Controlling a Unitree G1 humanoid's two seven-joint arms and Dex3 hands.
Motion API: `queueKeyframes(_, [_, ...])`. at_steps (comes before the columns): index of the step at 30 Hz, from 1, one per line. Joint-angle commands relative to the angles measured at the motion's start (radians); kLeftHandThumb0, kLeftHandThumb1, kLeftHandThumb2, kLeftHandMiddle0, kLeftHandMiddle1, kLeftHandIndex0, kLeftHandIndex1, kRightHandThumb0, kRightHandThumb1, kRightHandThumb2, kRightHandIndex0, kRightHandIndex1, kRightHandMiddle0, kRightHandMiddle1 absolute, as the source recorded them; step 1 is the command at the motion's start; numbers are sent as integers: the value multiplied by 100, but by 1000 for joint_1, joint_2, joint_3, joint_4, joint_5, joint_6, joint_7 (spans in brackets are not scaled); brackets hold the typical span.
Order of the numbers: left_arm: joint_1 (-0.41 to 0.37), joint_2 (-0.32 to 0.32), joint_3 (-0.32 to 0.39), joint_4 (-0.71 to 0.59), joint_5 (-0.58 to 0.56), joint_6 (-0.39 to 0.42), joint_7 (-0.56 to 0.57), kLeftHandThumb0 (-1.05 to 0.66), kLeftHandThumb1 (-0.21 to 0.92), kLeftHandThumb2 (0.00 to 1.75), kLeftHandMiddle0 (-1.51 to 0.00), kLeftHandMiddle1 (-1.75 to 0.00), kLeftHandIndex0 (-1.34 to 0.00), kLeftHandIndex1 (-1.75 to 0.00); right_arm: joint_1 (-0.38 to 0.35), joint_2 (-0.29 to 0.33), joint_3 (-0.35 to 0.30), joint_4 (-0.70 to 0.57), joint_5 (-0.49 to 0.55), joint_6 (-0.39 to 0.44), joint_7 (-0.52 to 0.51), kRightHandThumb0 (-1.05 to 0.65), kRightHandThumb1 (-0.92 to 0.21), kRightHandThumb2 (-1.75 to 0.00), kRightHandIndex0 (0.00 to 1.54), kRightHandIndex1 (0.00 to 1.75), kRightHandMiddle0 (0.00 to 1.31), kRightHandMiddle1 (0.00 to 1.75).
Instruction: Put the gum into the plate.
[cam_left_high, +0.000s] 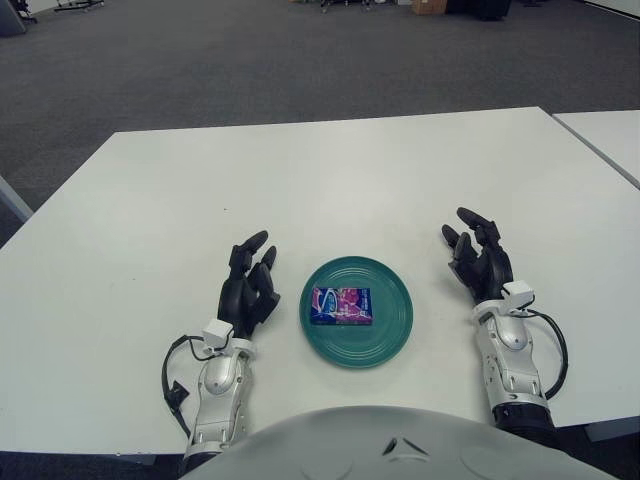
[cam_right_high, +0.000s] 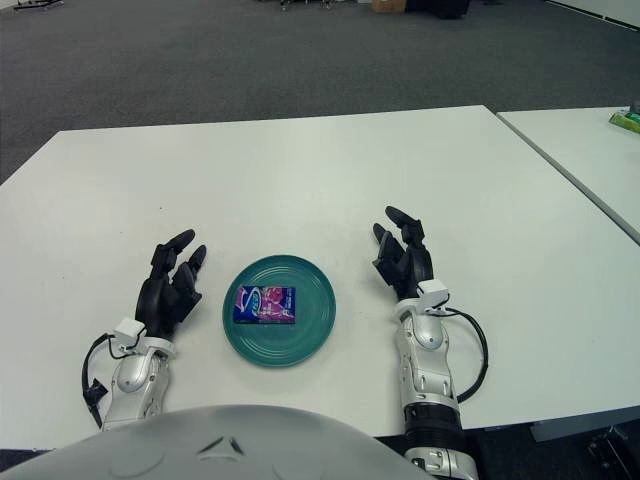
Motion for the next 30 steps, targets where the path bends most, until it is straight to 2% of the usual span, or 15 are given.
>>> queueKeyframes(1, [15,17,14,26,-4,37,-4,-86,92,84,-47,-2,-2,-89,51,35,13,66,7,75,-6,-73,-92,-84,52,3,1,81])
queueKeyframes(20, [12,34,32,3,-15,71,-10,-86,92,85,-48,-3,-6,-91,74,63,31,28,3,101,-26,-71,-92,-79,52,2,0,81])
queueKeyframes(30, [15,40,29,-11,-4,75,-10,-85,92,84,-44,0,-3,-89,83,64,32,15,1,104,-28,-72,-92,-79,53,2,0,79])
